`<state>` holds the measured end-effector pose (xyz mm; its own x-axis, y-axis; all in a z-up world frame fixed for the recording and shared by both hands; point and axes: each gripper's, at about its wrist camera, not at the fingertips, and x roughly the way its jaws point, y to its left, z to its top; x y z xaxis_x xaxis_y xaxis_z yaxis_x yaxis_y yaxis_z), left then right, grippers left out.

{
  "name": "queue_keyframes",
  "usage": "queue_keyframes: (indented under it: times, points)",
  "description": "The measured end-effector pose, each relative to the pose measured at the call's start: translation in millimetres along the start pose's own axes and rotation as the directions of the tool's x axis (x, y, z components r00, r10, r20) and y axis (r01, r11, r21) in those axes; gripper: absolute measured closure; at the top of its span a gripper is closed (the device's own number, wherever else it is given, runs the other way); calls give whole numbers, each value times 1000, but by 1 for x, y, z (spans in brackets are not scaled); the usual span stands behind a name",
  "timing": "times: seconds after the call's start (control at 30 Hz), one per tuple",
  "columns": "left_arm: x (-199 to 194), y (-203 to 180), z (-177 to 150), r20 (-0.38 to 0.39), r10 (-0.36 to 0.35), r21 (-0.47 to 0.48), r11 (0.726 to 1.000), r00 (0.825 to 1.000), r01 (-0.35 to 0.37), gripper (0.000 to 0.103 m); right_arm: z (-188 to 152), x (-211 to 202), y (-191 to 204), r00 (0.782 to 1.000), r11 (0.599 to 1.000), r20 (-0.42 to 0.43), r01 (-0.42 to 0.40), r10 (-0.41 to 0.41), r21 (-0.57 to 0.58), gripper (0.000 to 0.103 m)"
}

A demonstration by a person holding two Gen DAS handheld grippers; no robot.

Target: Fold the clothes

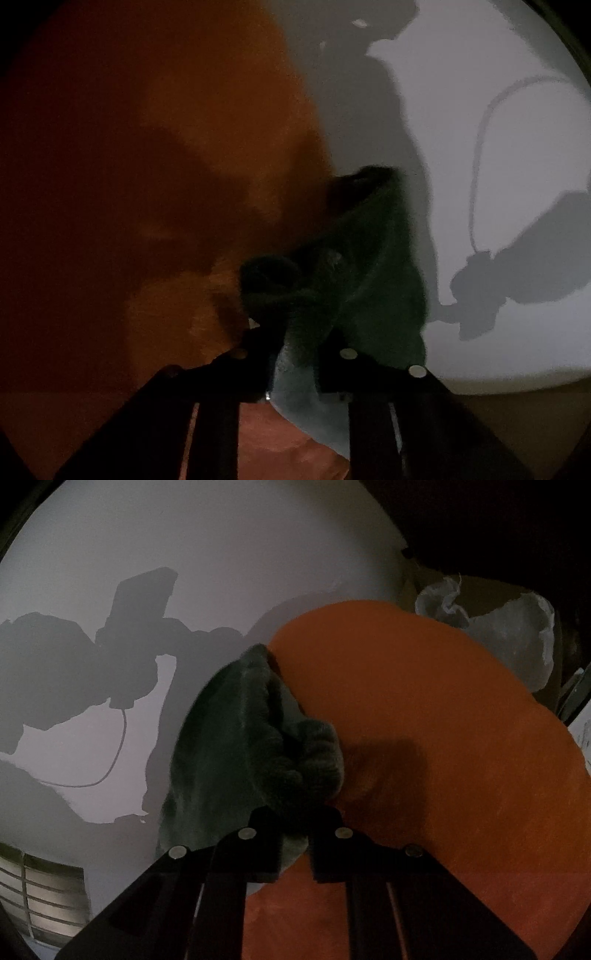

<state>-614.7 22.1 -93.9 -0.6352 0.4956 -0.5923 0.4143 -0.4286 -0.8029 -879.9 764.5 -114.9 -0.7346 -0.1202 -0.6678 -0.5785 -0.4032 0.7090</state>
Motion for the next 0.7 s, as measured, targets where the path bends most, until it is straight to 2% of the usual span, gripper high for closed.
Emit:
queue_keyframes:
  times: [0.1,0.17,0.27,0.37,0.4,0.47,0.6,0.67,0.7]
  points:
    - [-41,-16,-14,19,-7,66,998,1000,6,93,-9,-30,15,1000,1000,20,-1,1,-24,94]
    - [-73,-14,-26,14,23,89,996,1000,-25,93,-22,-59,9,999,1000,47,-2,2,-1,94]
    - [-91,7,-55,-31,102,95,991,994,-99,92,-47,-83,-14,996,998,65,51,-52,20,94]
    - [-83,41,-73,-92,222,155,966,971,-207,92,-69,-74,-52,987,986,-1,160,-160,36,94]
    - [-82,54,-76,-105,231,142,966,967,-215,92,-74,-72,-65,983,982,-19,182,-182,54,94]
    - [-93,66,-78,-91,194,107,977,977,-185,92,-85,-71,-88,977,974,-47,213,-210,83,94]
    - [-142,46,-93,-50,164,161,975,985,-154,92,-101,-97,-72,975,975,13,222,-222,-17,94]
    - [-142,51,-102,-62,179,191,968,982,-165,92,-106,-103,-71,973,973,23,231,-230,-23,94]
    - [-139,58,-107,-77,214,213,958,974,-193,92,-107,-99,-76,972,972,6,235,-235,-23,93]
